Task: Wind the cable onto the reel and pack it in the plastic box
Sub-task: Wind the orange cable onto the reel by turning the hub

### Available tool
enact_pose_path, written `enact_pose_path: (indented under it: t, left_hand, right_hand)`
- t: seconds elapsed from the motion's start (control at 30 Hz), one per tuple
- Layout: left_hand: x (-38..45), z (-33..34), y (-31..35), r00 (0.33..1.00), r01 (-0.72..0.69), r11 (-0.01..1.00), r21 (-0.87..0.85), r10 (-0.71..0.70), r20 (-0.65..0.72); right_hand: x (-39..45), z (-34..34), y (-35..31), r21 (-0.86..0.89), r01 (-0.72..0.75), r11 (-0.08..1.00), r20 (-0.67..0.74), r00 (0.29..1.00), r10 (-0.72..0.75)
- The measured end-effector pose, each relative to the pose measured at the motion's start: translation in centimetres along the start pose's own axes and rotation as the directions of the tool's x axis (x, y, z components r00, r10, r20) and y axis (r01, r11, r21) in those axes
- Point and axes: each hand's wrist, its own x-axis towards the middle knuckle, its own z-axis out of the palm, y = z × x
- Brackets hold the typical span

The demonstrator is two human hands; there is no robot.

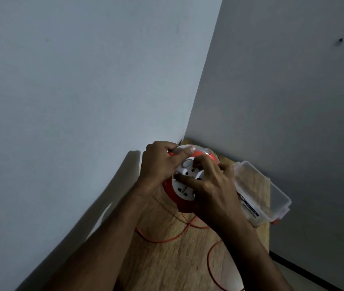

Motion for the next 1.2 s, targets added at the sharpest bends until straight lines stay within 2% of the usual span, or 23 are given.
enact_pose_path:
  t: [0.1, 0.2, 0.37, 0.43, 0.5, 0.6, 0.67, 0.77, 0.83, 0.9, 1.07, 1.2]
  left_hand:
    - [0.0, 0.1, 0.1, 1.0, 0.005, 1.0, 0.022, -0.005, -0.003]
    - [-0.1, 0.4, 0.2, 0.999, 0.03, 0.999, -0.015, -0.03, -0.041]
    - [-0.1, 1.1, 0.7, 0.997, 0.02, 1.0, -0.009, -0.021, -0.074]
    - [-0.1, 1.1, 0.7, 0.996, 0.026, 1.0, -0.012, -0.027, -0.086]
    - [-0.1, 0.9, 0.5, 0.994, 0.058, 0.997, -0.049, -0.063, -0.091]
    - [0.1, 0.3, 0.1, 0.993, 0.093, 0.992, -0.08, -0.098, -0.072]
    - [0.2, 0.1, 0.0, 0.994, 0.087, 0.994, -0.07, -0.091, -0.06]
    - [0.2, 0.1, 0.2, 0.998, 0.058, 0.997, -0.056, -0.06, -0.03]
    - [0.1, 0.3, 0.3, 0.999, 0.041, 0.998, -0.039, -0.042, -0.009]
    - [0.0, 0.5, 0.3, 1.0, 0.027, 0.999, -0.022, -0.027, 0.004]
    - [-0.1, 0.6, 0.2, 1.0, 0.008, 1.0, -0.01, -0.008, 0.014]
    - [-0.1, 0.5, 0.2, 1.0, -0.026, 0.999, 0.026, 0.026, -0.001]
  right_hand:
    - [0.1, 0.4, -0.4, 0.078, -0.084, 0.993, -0.131, 0.987, 0.093]
    - [0.4, 0.6, -1.5, 0.219, -0.279, 0.935, -0.205, 0.924, 0.324]
    - [1.2, 0.7, -2.9, 0.511, -0.506, 0.695, -0.15, 0.743, 0.652]
    - [1.3, 0.4, -3.3, 0.568, -0.532, 0.628, -0.114, 0.705, 0.7]
    - [0.8, 0.0, -3.6, 0.463, -0.475, 0.748, -0.211, 0.761, 0.614]
    - [-0.5, -0.5, -3.1, 0.264, -0.24, 0.934, -0.362, 0.873, 0.327]
    - [-1.1, -0.8, -2.2, 0.19, -0.128, 0.974, -0.302, 0.936, 0.182]
    - [-1.1, -1.3, -1.2, 0.028, -0.049, 0.998, -0.05, 0.997, 0.051]
    - [-0.8, -1.4, -1.0, -0.032, -0.051, 0.998, 0.054, 0.997, 0.053]
    - [-0.7, -1.4, -0.9, -0.062, -0.058, 0.996, 0.063, 0.996, 0.061]
    - [-0.5, -0.4, -0.2, 0.02, -0.053, 0.998, -0.049, 0.997, 0.054]
    - [-0.3, 0.3, -0.3, 0.105, -0.107, 0.989, -0.167, 0.978, 0.124]
